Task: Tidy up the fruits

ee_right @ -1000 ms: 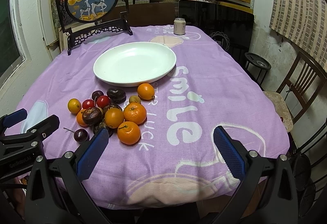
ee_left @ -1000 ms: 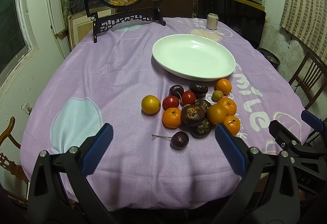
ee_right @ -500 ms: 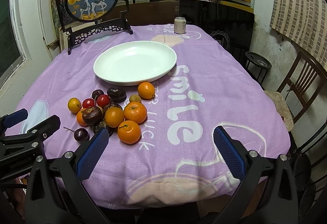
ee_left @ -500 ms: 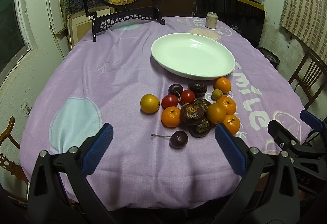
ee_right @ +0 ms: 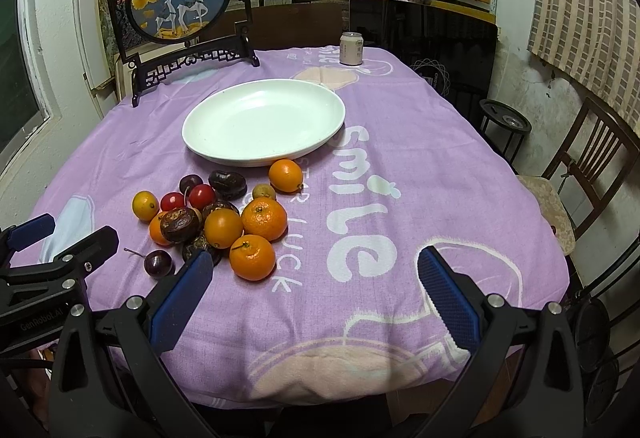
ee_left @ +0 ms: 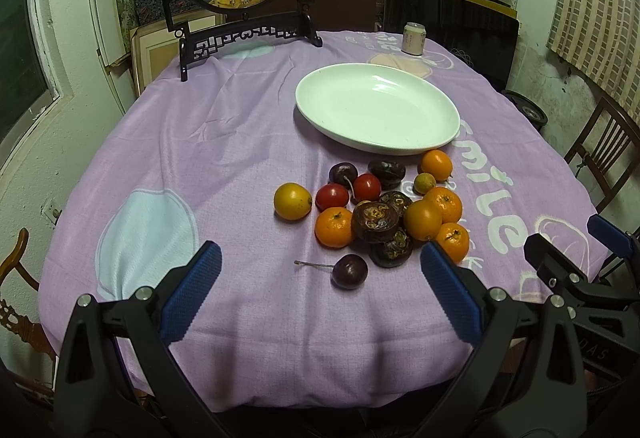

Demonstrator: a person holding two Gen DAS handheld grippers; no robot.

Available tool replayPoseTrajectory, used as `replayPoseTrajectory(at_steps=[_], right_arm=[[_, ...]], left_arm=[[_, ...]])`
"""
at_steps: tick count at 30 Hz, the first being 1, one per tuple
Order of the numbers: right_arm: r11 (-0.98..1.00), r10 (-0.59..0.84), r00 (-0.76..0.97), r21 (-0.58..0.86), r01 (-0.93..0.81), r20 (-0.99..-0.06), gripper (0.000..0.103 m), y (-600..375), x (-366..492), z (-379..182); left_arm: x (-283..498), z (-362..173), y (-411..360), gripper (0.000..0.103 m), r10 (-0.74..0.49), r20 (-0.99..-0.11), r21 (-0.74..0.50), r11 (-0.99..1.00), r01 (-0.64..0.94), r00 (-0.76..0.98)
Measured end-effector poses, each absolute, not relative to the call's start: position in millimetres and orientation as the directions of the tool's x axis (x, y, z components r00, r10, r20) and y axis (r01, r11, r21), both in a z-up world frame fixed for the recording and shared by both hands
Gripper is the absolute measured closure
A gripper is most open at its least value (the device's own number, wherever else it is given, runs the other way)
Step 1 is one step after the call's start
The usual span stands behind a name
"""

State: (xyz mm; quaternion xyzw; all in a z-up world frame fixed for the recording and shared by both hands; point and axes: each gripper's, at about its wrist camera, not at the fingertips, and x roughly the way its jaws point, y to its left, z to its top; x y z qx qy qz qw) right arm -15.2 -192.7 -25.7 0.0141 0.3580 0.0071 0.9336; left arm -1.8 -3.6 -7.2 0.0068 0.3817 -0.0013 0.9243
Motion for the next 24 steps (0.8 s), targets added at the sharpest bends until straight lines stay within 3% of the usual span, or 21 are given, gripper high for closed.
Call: replayPoseTrajectory(at_steps=[13,19,21,24], right_arm=[[0.999,0.035,0.730,0.033,-0.017,-0.682,0.001,-192.0,-15.8,-37.8],[0.979,0.190,0.694,0.077,-0.191,-0.695,0.001,-194.1,-12.6,-57.8],[0.960,0.270,0.657,0.144,-0.240,-0.703,0.020,-193.5,-6.4,-68.1],[0.938,0.337,0.604,0.207,-0.276,-0.722,0.026,-185.1,10.5,-82.7]], left_arm=[[4.2,-23.9,-3.3,0.002,0.023,-0.722,0.022,1.000,-0.010,0.692],[0.0,-36.3,27.4,0.002,0.116,-0.726,0.075,0.993,-0.090,0.678],[1.7,-43.2,40.4,0.002,0.126,-0.749,0.066,0.991,-0.115,0.651],[3.8,-52.4,54.1,0.002,0.116,-0.777,0.041,0.990,-0.134,0.619]])
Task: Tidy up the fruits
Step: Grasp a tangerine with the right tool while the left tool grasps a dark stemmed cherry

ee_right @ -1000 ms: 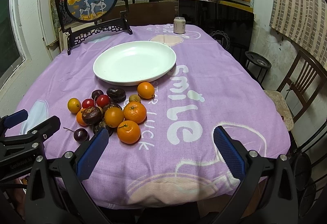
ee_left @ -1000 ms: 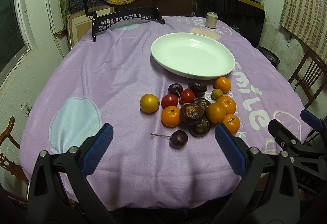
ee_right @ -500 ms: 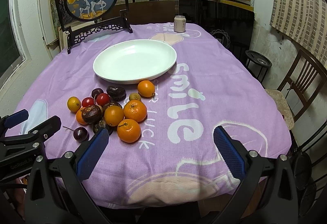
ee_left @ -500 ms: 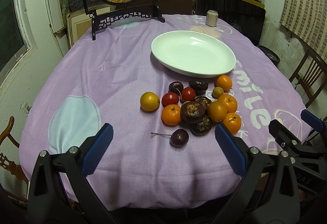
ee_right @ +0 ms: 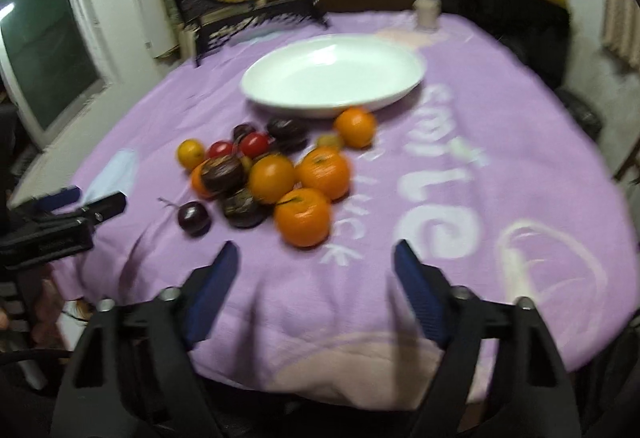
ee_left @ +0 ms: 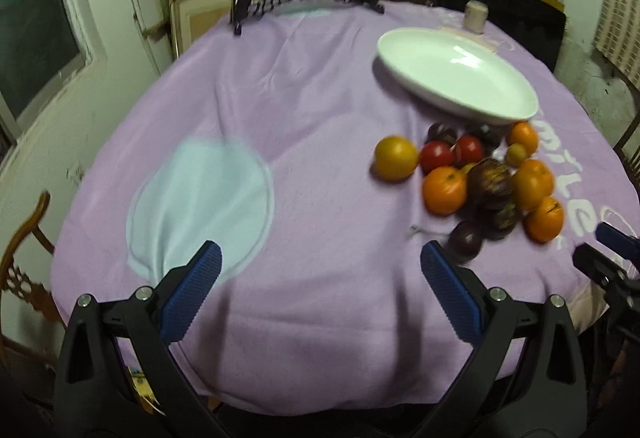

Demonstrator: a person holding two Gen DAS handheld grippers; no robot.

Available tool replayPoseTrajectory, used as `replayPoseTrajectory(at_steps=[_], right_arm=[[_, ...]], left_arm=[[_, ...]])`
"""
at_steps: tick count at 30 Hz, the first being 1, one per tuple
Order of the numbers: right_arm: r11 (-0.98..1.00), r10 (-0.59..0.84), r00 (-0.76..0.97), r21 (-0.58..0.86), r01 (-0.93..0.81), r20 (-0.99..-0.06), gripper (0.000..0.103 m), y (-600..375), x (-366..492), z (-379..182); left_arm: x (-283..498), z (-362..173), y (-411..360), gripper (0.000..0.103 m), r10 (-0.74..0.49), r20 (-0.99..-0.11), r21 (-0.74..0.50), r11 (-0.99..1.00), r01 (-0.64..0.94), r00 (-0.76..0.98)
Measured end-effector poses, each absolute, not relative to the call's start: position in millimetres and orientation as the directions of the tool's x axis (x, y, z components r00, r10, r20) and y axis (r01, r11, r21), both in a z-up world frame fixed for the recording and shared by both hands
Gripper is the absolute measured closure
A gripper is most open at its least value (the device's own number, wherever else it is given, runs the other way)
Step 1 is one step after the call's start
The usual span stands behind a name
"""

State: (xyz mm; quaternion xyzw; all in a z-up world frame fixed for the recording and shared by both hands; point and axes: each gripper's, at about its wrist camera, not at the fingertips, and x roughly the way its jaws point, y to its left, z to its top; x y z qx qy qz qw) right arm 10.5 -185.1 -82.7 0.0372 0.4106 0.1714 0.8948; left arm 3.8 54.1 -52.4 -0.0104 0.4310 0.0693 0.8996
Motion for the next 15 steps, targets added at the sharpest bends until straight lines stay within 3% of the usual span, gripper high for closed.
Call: replayPoseTrajectory(at_steps=[2,4,5,6,10,15], right_arm=[[0.940,0.325,0.595,0.184,-0.286,-0.735,0.027,-174.8,22.7,-90.9],[0.942,0.315,0.587,0.169,-0.290,-0.746,0.039,-169.3,32.2,-96.6],[0.941,0.314,0.580,0.166,-0.294,-0.752,0.057,-166.7,37.5,-99.9],[0.931,0.343,0.562,0.193,-0.309,-0.753,0.062,-165.7,42.7,-104.2],[0.929,0.358,0.561,0.223,-0.296,-0.746,0.063,-172.0,40.5,-101.4],[0.958,0.274,0.611,0.156,-0.240,-0.743,0.063,-191.2,20.1,-89.9]], left_arm=[[2.9,-55.6,57.3,0.002,0.105,-0.784,0.031,0.991,-0.130,0.612],[1.6,-55.9,57.2,0.002,0.099,-0.783,0.029,0.992,-0.122,0.614],[1.5,-56.4,58.3,0.002,0.093,-0.782,0.025,0.993,-0.118,0.616],[0.4,-55.7,58.1,0.002,0.086,-0.783,0.020,0.993,-0.113,0.615],[1.2,-56.4,46.3,0.002,0.026,-0.782,-0.006,0.999,-0.049,0.623],[9.8,-64.9,15.5,0.002,-0.020,-0.787,0.006,0.999,0.041,0.616]])
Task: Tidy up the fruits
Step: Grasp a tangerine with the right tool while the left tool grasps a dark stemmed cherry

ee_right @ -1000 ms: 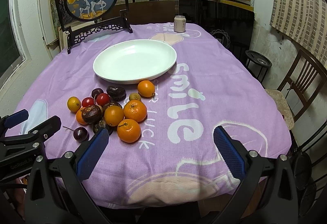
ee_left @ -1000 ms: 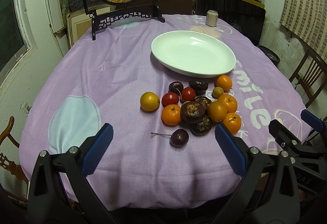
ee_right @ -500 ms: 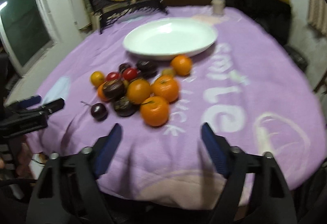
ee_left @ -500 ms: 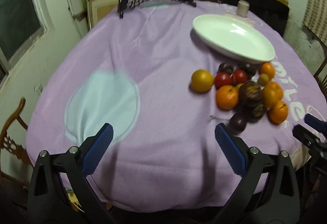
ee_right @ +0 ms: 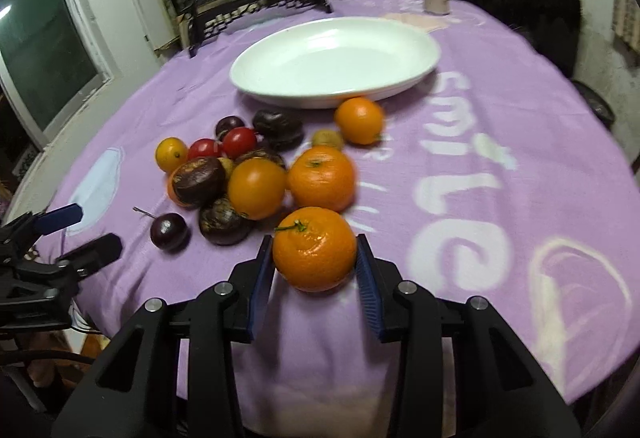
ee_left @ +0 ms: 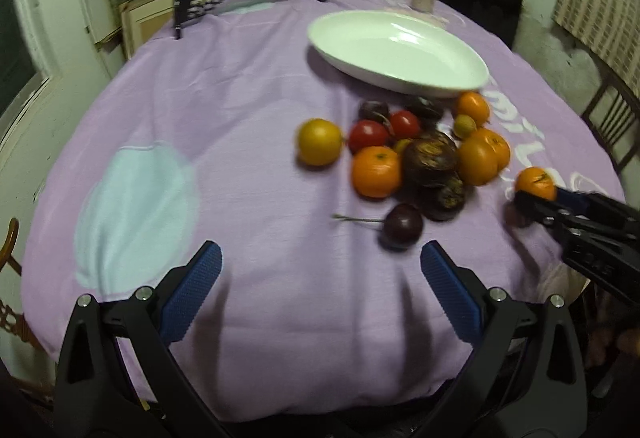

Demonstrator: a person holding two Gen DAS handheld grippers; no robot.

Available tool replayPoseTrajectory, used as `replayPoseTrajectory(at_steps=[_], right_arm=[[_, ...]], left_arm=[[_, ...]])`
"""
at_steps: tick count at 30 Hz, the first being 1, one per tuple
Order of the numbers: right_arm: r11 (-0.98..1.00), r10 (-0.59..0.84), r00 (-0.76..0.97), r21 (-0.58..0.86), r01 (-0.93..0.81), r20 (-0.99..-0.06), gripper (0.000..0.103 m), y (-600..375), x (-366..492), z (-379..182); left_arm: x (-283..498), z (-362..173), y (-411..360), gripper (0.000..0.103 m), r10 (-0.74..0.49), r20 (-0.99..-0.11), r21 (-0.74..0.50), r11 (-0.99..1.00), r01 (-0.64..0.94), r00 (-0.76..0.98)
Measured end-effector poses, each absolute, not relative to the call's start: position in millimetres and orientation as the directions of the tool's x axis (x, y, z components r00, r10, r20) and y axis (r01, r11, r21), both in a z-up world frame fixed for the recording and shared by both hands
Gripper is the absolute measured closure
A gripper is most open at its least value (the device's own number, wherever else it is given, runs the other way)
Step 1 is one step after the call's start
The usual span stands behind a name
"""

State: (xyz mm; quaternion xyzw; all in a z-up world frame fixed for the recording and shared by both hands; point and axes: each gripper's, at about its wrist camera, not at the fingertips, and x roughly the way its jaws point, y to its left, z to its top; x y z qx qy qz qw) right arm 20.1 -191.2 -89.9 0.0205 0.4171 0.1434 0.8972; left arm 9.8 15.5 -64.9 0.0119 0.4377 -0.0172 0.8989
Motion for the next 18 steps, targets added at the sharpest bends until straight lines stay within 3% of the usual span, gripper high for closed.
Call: replayPoseTrajectory(at_steps=[1,3,5,7,13,15,17,18], right_arm=[[0.962,0.261,0.615,0.147,-0.231,-0.744,0.063,-194.8,16.3,-89.6],[0.967,0.244,0.616,0.140,-0.212,-0.749,0.062,-203.5,10.9,-92.7],[0.967,0.249,0.608,0.161,-0.197,-0.754,0.062,-211.8,7.7,-97.3],[0.965,0.261,0.602,0.182,-0.189,-0.755,0.062,-218.8,6.3,-99.9],[0.959,0.281,0.600,0.208,-0.191,-0.749,0.062,-223.9,7.0,-101.2],[0.958,0.286,0.599,0.211,-0.193,-0.748,0.062,-224.5,7.4,-101.3],[0.957,0.289,0.600,0.216,-0.193,-0.746,0.062,-225.1,7.2,-100.6],[0.957,0.290,0.602,0.217,-0.193,-0.744,0.062,-225.5,7.4,-99.8]], left_arm=[[13.1,-68.8,9.4,0.002,-0.022,-0.793,0.010,0.999,0.049,0.609],[17.5,-73.1,0.5,0.013,-0.031,-0.797,0.007,0.998,0.062,0.603],[23.0,-76.3,-5.3,0.043,-0.054,-0.811,-0.008,0.997,0.081,0.582],[27.4,-79.7,-10.8,0.047,-0.069,-0.825,-0.018,0.995,0.096,0.562],[36.3,-81.3,-22.1,0.047,-0.046,-0.820,0.008,0.996,0.092,0.571],[39.8,-83.6,-22.1,0.054,-0.039,-0.823,0.012,0.996,0.085,0.566],[40.4,-81.2,-21.2,0.073,-0.016,-0.817,0.030,0.997,0.071,0.577],[41.5,-79.3,-19.0,0.073,-0.021,-0.816,0.023,0.997,0.069,0.577]])
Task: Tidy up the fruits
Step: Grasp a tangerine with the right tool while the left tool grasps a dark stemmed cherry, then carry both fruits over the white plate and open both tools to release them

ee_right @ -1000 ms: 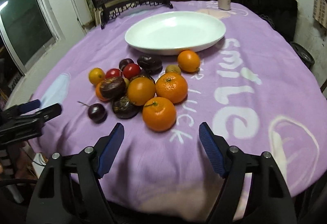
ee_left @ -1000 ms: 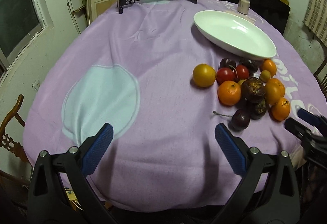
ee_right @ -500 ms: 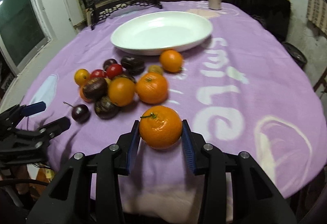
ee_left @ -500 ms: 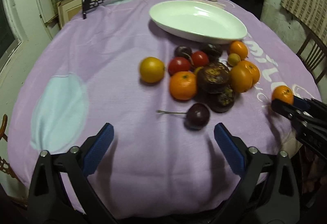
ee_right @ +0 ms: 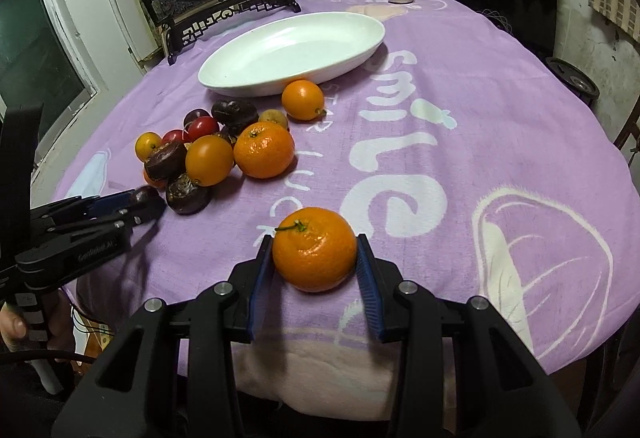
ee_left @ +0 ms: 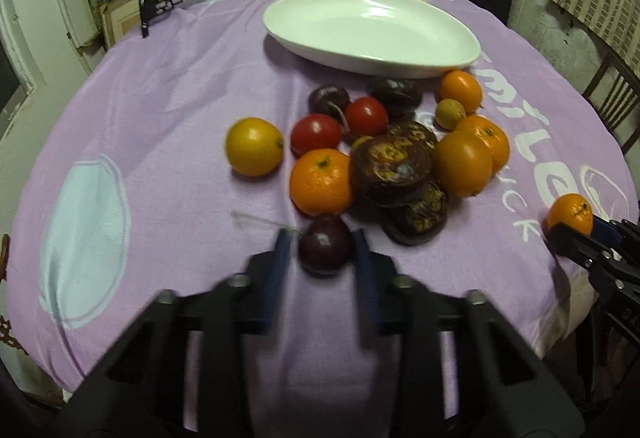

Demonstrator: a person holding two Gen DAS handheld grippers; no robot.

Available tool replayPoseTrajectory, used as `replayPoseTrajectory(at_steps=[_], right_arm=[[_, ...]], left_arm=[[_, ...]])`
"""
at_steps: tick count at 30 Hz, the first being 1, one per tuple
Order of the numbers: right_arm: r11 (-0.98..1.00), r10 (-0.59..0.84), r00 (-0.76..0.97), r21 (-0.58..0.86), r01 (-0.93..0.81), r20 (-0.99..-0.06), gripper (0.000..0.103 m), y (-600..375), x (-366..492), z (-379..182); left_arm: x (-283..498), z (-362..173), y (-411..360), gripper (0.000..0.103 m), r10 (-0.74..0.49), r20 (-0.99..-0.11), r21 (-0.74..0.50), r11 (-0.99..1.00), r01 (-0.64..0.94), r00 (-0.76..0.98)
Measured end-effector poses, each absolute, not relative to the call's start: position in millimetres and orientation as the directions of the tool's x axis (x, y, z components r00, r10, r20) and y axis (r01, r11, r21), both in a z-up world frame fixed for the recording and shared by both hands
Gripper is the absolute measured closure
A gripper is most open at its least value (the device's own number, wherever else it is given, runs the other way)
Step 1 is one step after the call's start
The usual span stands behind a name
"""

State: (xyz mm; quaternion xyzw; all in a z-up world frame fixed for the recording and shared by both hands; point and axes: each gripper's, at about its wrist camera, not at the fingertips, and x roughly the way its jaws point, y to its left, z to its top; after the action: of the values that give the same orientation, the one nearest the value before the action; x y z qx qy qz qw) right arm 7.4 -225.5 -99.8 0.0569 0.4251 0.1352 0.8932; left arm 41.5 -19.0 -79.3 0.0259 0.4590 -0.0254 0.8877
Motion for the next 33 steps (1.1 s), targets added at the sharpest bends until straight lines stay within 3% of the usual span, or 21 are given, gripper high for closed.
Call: replayPoseTrajectory(at_steps=[17,20,24,27,33], right_arm=[[0.939,0.344,0.613,0.249,-0.238,-0.711,0.062,-217.1,62.9,-61.2],[0.932,0.359,0.615,0.237,-0.274,-0.702,0.062,-211.0,99.8,-40.4],[0.920,0.376,0.597,0.208,-0.333,-0.709,0.062,-195.7,182.4,-15.7],[0.915,0.378,0.531,0.219,-0.340,-0.758,0.062,-185.3,255.6,-27.3],[0.917,0.347,0.445,0.200,-0.346,-0.826,0.062,-172.7,329.9,-68.9]], left_arm=[[72.9,-9.9,-0.8,0.074,-0.102,-0.752,-0.051,0.994,0.097,0.651],[120.5,15.1,-8.4,0.073,-0.039,-0.731,0.025,0.996,0.083,0.681],[209.9,27.1,-14.7,0.073,-0.067,-0.763,-0.020,0.997,0.081,0.643],[281.8,14.7,-24.2,0.073,-0.120,-0.802,-0.073,0.992,0.103,0.585],[350.6,-27.8,-26.5,0.073,-0.151,-0.857,-0.132,0.989,0.073,0.492]])
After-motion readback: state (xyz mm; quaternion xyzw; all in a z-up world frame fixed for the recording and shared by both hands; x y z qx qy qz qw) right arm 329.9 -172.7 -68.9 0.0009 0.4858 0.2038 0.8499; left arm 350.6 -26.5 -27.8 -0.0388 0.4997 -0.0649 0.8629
